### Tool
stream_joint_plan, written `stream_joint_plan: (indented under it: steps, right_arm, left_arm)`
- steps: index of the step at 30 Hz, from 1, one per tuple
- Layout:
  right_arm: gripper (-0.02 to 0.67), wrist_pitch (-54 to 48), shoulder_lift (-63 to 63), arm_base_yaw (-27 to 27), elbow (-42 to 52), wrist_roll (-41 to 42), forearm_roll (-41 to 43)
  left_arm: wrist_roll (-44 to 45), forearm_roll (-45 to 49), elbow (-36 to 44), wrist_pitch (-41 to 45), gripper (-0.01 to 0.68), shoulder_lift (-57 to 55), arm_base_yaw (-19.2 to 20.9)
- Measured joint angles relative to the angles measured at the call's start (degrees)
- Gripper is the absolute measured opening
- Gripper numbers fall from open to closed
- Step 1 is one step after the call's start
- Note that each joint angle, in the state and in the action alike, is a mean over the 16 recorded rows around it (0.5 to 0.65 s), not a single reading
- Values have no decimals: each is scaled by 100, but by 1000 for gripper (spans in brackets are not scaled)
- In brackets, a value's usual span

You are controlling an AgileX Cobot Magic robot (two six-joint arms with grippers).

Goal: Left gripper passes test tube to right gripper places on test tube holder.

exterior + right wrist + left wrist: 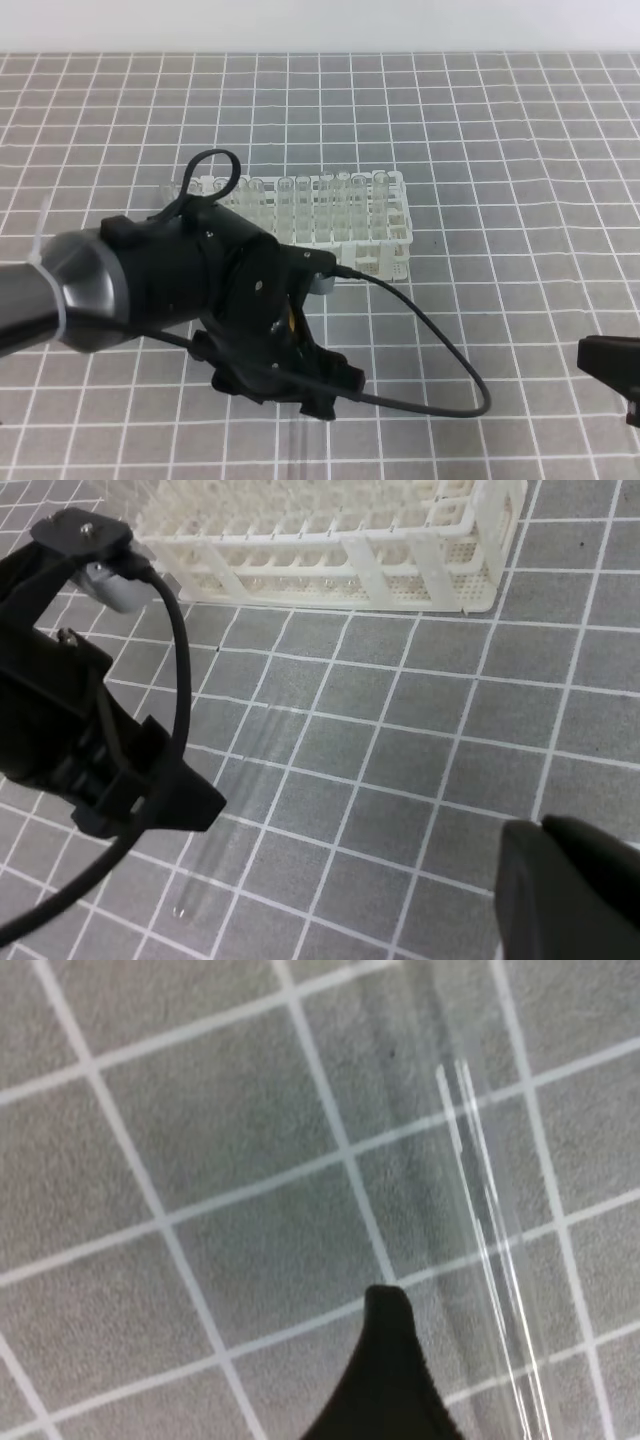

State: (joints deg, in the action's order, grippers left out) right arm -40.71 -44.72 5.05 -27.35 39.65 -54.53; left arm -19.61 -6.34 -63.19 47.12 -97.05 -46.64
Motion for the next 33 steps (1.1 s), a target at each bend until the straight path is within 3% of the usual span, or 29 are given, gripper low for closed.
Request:
stream_joint_plan:
  steps: [17,23,33]
  right_arm:
    - [-13,-46,0,0,0,0,-42]
    - [-13,-76,0,0,0,0,-55]
    - [-13,-78,0,0,0,0,-81]
  left_arm:
    - [-274,302,-64,169,460,-535,-221]
    - [-271,424,-71,177,413,-701,-225]
    - [-240,752,-83,251,277,-780,-227]
